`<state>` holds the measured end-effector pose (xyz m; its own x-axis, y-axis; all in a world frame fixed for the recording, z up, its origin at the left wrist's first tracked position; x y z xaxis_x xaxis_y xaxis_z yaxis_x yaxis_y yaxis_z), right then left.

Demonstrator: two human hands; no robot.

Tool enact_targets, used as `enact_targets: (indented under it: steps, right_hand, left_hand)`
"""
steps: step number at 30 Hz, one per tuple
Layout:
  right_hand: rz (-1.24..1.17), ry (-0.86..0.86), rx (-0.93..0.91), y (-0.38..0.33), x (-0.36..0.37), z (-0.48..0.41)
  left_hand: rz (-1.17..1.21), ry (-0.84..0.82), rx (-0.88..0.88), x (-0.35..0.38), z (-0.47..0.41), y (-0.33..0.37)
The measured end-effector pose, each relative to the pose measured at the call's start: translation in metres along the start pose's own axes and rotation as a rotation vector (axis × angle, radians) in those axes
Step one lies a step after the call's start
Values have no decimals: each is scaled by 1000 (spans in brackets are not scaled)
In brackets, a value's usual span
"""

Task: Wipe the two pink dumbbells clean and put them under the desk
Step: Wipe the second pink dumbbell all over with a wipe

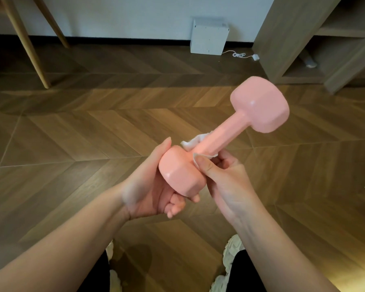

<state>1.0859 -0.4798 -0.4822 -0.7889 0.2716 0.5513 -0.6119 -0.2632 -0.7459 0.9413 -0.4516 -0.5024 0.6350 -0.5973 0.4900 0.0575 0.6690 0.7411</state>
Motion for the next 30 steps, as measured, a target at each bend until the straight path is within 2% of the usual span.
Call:
enact_targets:
  steps: [4, 9, 10, 11, 15, 17, 20, 22, 24, 25, 27, 29, 30]
  right_hand:
    - [-16, 45, -42, 0, 3, -3]
    - [2, 143, -73, 1, -2, -6]
    - [5, 163, -81, 0, -3, -7]
    - [-11, 170, -91, -1, -5, -7]
    - [-38, 124, -140, -8, -11, -6]
    - [-17, 114, -149, -12, -11, -6]
    - [14, 109, -181, -14, -8, -6]
    - [5, 106, -206, -13, -6, -6]
    - [2, 124, -229, -12, -5, -7]
    - [-6, 122, -238, -13, -6, -7]
    - [7, 100, -237, -17, -9, -6]
    - [50, 95, -214, -19, -12, -5]
    - [62, 94, -202, -20, -13, -4]
  left_hand:
    - [-100, 127, 220, 1, -7, -5]
    - [-545, 441, 459, 1, -6, -6]
    - [-574, 459, 476, 1, -5, -4]
    - [-537, 428, 464, 1, -5, 0]
    - [-84, 138, 215, -1, -5, 8]
    - [-34, 116, 232, -1, -8, 4]
    - [-104, 286, 405, 2, -11, -4]
    - [-259, 441, 527, 3, -8, -3]
    - [-339, 489, 558, 3, -7, -1]
    - [-309, 461, 522, 2, -7, 0]
    - [-187, 275, 403, 2, -9, 4]
    - [-85, 68, 213, 5, -7, 8]
    - [-30, 20, 130, 5, -5, 10]
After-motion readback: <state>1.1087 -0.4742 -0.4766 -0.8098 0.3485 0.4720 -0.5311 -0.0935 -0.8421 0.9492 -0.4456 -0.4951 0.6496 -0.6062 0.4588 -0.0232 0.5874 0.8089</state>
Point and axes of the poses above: each hand's wrist, its own z-axis away from the middle knuckle, its own x-axis out of the palm, y = z × x, the point moved 2 cm from there along -z, towards the middle knuckle, and after that the axes turned 13 degrees about -z, right-handed, at the moved point
